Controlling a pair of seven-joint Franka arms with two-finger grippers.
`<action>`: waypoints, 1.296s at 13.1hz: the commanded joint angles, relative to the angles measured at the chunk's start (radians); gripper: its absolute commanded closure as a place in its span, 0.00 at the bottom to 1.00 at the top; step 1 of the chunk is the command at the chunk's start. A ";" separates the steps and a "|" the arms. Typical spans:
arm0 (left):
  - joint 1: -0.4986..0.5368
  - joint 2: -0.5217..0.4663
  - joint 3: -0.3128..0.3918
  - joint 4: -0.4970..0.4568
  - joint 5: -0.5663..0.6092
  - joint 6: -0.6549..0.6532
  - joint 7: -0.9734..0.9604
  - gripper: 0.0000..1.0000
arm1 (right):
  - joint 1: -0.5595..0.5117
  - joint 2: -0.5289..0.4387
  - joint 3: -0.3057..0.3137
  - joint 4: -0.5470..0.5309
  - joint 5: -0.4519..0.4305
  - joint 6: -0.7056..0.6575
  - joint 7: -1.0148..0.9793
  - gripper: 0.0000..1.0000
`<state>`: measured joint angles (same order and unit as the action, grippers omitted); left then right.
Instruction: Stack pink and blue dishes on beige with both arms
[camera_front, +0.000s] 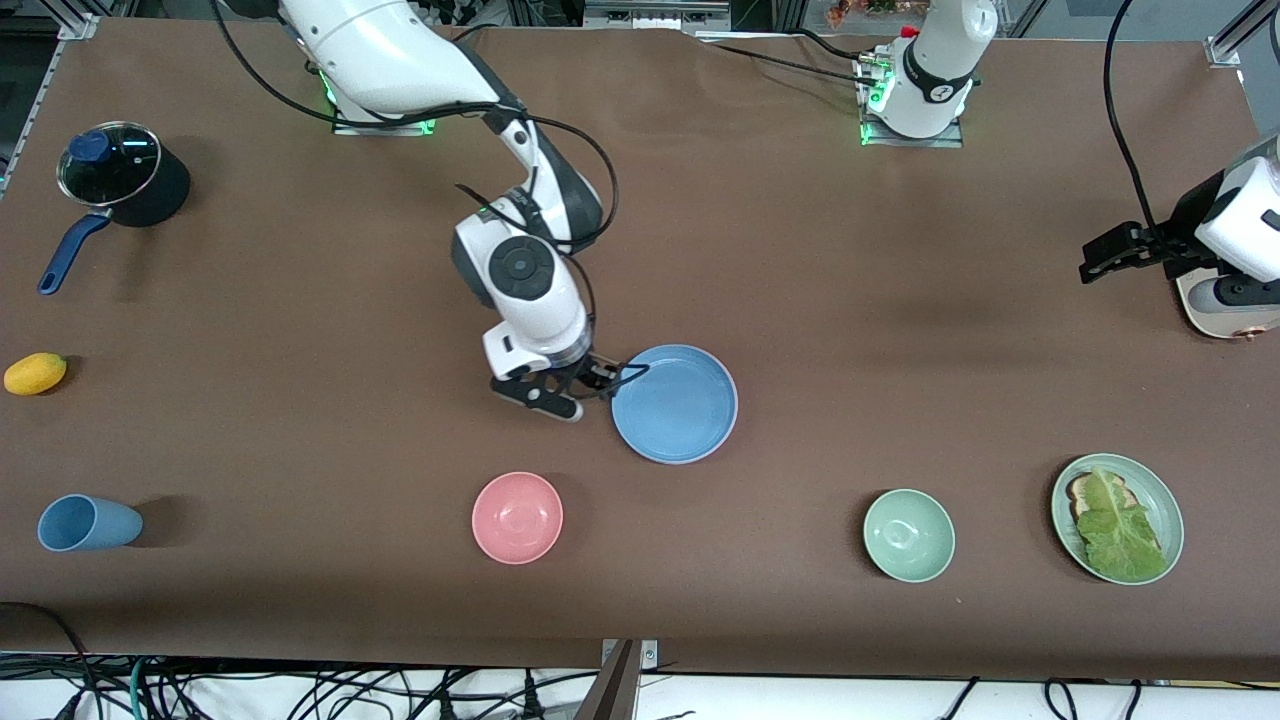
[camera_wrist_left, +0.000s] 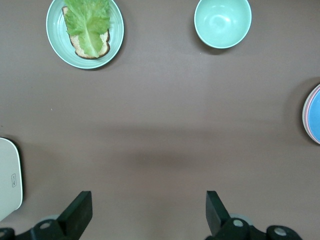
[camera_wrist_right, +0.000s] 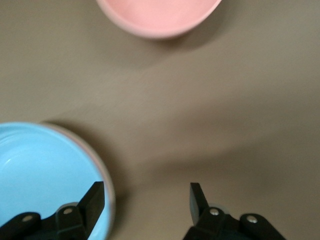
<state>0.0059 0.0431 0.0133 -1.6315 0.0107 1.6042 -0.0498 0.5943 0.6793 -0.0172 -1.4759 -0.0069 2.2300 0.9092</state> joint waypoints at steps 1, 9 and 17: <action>0.000 0.017 0.007 0.035 -0.023 -0.010 0.031 0.00 | -0.037 -0.093 -0.061 -0.020 -0.008 -0.166 -0.186 0.01; 0.011 0.017 0.008 0.036 -0.011 -0.007 0.028 0.00 | -0.068 -0.306 -0.295 -0.026 0.082 -0.438 -0.568 0.00; 0.009 0.017 0.008 0.036 -0.018 -0.006 0.028 0.00 | -0.082 -0.480 -0.391 -0.014 0.107 -0.607 -0.787 0.00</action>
<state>0.0148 0.0485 0.0177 -1.6205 0.0106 1.6052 -0.0485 0.5232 0.2230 -0.4174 -1.4775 0.0851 1.6346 0.1414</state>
